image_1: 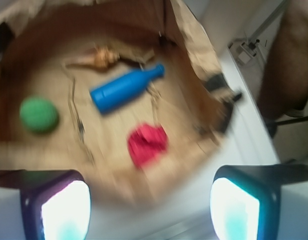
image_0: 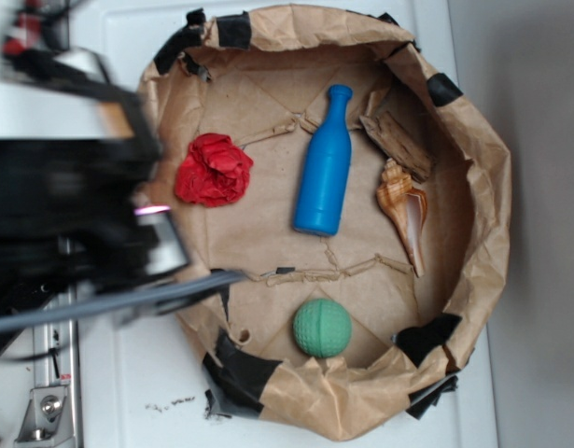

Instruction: Grab the blue bottle.

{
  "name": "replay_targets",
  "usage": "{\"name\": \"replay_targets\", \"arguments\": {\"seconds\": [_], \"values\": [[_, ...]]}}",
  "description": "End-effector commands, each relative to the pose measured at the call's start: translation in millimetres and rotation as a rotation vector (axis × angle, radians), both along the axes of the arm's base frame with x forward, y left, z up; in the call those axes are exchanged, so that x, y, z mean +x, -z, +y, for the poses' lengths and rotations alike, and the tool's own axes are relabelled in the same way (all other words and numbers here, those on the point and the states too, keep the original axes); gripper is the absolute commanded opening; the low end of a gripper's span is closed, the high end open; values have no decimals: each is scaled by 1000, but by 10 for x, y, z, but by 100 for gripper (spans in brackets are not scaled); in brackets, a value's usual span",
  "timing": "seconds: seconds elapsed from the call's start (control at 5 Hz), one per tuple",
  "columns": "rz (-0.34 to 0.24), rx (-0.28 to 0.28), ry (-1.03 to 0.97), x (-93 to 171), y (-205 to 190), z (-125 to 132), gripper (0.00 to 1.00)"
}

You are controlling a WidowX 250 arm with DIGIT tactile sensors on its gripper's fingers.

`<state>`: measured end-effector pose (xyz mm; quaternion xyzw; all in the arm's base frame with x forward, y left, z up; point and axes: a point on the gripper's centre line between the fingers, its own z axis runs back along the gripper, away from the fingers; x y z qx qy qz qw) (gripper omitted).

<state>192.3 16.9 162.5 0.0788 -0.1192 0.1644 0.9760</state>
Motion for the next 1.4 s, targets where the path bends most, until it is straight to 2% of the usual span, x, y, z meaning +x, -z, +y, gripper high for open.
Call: {"name": "replay_targets", "arguments": {"seconds": [0.0, 0.2, 0.4, 0.6, 0.8, 1.0, 1.2], "values": [[-115, -137, -256, 611, 297, 220, 100], [-67, -217, -351, 826, 801, 224, 100], [-6, -271, -390, 985, 1205, 116, 100], [38, -230, -346, 995, 1328, 129, 48], [48, -167, -276, 855, 1169, 272, 0], [-31, -136, -123, 725, 668, 422, 0], [-13, -103, -12, 613, 160, 474, 0]]}}
